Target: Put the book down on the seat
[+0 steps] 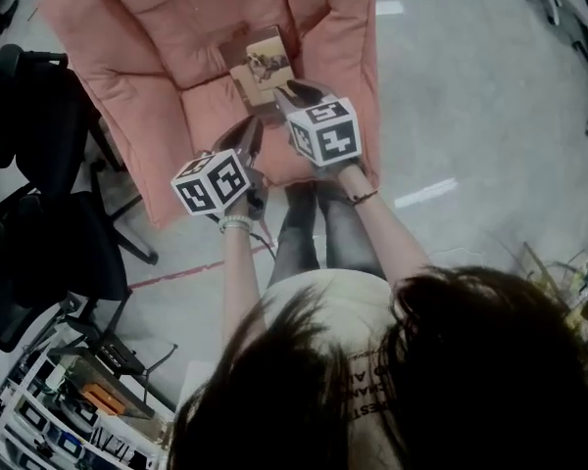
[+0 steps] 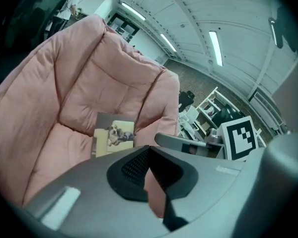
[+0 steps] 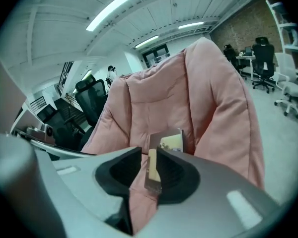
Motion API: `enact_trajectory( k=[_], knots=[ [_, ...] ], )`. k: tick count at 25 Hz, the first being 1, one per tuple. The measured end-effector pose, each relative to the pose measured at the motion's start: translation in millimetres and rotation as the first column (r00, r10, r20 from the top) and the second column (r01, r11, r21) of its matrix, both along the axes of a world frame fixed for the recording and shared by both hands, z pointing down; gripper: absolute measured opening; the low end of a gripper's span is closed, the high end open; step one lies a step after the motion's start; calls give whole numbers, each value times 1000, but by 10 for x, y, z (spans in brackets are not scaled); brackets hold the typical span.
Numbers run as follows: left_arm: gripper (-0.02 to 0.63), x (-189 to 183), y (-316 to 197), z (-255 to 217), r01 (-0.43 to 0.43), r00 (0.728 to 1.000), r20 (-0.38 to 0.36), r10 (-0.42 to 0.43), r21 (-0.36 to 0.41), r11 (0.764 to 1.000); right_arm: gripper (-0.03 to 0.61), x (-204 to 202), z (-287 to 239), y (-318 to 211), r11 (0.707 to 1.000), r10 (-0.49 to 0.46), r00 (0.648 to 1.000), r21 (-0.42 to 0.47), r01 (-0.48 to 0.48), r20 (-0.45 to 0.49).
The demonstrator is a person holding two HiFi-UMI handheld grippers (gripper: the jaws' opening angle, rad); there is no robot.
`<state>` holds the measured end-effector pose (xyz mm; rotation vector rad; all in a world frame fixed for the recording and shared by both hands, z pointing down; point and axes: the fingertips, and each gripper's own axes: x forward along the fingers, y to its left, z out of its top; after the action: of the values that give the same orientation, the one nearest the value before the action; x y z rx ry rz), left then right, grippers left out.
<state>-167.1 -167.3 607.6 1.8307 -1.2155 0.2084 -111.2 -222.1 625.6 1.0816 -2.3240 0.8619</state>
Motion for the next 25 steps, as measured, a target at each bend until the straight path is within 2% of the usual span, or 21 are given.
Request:
enact_trajectory(
  k=[4,9,25],
  knots=[
    [0,133,143,-603,-17,1000,-7,18,70,997,77,67,-582,193,999,-2,1000,36,1,17],
    [0,256,194,-1043,-51,999,10,50,145,988,46,65,-1055,288,995,-48,998,87,44,41],
    [0,332,368,-1838,-112,993,58,100,277,954,17,-14,-1920,543,977,-128,988,181,110,88]
  ],
)
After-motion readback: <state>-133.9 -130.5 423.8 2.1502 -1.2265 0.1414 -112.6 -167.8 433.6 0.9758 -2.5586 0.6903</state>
